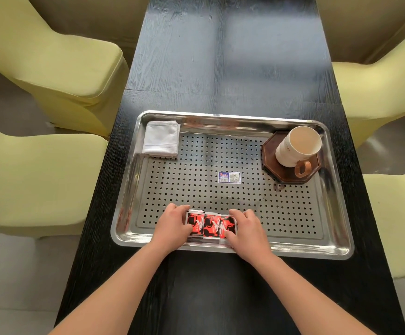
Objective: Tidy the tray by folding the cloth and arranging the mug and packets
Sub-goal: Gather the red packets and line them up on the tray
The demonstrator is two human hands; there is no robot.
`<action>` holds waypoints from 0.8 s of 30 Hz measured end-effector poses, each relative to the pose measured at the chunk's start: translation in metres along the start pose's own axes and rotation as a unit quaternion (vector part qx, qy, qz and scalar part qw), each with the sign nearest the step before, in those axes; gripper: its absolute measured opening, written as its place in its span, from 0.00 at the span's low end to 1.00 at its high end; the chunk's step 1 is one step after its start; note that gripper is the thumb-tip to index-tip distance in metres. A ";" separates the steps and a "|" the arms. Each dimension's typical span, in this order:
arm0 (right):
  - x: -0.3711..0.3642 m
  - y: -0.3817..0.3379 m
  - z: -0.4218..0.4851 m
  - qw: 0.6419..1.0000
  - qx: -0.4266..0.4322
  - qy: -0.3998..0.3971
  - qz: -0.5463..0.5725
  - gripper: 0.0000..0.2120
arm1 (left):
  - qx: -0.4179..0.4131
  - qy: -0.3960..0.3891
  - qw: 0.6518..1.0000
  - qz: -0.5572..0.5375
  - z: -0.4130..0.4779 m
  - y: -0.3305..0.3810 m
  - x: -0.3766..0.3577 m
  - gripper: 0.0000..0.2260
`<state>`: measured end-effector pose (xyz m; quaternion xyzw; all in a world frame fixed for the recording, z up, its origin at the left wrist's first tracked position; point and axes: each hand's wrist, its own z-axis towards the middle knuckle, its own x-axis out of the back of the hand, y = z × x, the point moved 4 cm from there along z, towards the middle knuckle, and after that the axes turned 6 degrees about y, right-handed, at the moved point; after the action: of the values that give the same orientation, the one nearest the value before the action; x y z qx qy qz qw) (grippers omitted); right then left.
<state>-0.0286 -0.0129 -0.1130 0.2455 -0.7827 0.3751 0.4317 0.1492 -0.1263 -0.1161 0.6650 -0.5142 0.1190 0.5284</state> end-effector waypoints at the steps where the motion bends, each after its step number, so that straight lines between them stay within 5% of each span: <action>1: 0.001 -0.001 0.001 1.000 0.006 0.005 -0.009 0.27 | 0.001 -0.004 1.000 0.002 0.001 0.000 0.000 0.26; 10: 0.003 -0.028 0.009 0.994 0.073 0.005 -0.086 0.23 | 0.006 -0.008 0.999 0.032 0.004 0.003 -0.002 0.22; 24: 0.005 -0.001 0.006 1.000 0.009 0.030 -0.001 0.23 | -0.003 0.005 1.000 0.004 0.000 0.001 -0.001 0.24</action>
<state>-0.0336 -0.0187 -0.1107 0.2388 -0.7659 0.3892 0.4527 0.1480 -0.1260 -0.1160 0.6610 -0.5145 0.1223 0.5324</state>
